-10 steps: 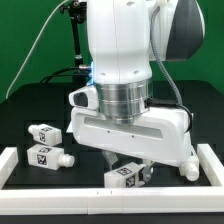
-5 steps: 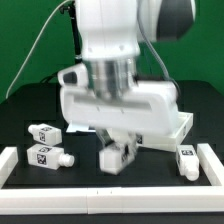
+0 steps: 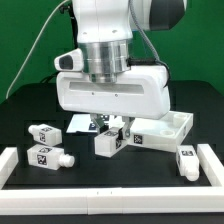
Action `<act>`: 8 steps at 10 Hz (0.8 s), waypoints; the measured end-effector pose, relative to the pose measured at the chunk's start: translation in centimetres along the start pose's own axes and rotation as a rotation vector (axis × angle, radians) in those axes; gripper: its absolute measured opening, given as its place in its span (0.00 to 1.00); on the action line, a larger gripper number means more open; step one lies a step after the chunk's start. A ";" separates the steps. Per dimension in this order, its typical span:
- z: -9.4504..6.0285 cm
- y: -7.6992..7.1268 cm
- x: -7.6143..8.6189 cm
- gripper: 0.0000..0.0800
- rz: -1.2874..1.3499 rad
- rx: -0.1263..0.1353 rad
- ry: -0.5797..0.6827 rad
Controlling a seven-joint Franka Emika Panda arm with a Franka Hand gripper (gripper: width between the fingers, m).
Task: Assemble one leg
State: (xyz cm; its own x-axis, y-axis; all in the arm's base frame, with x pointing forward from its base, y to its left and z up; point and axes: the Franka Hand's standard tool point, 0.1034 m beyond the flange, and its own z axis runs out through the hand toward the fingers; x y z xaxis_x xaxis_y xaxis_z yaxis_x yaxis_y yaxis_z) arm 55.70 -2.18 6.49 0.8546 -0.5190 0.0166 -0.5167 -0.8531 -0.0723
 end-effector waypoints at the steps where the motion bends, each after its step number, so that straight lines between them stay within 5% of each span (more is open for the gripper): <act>1: -0.1 0.5 -0.2 0.35 -0.054 0.002 0.002; 3: -1.9 6.2 -2.1 0.35 -0.230 0.010 -0.006; 4: -2.8 8.5 -3.2 0.35 -0.263 0.003 0.089; 5: -2.8 9.1 -4.4 0.35 -0.303 -0.004 0.111; 8: -2.7 9.0 -4.1 0.35 -0.304 -0.003 0.105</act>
Offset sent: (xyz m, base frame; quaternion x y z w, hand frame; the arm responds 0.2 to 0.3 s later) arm -0.1000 -0.0538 0.0237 -0.0351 0.1458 -0.1689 0.9742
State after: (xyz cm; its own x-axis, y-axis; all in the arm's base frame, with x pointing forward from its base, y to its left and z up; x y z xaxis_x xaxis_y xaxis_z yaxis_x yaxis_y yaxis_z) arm 47.39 -7.82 8.49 0.9600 -0.2427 0.1395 -0.2387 -0.9700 -0.0449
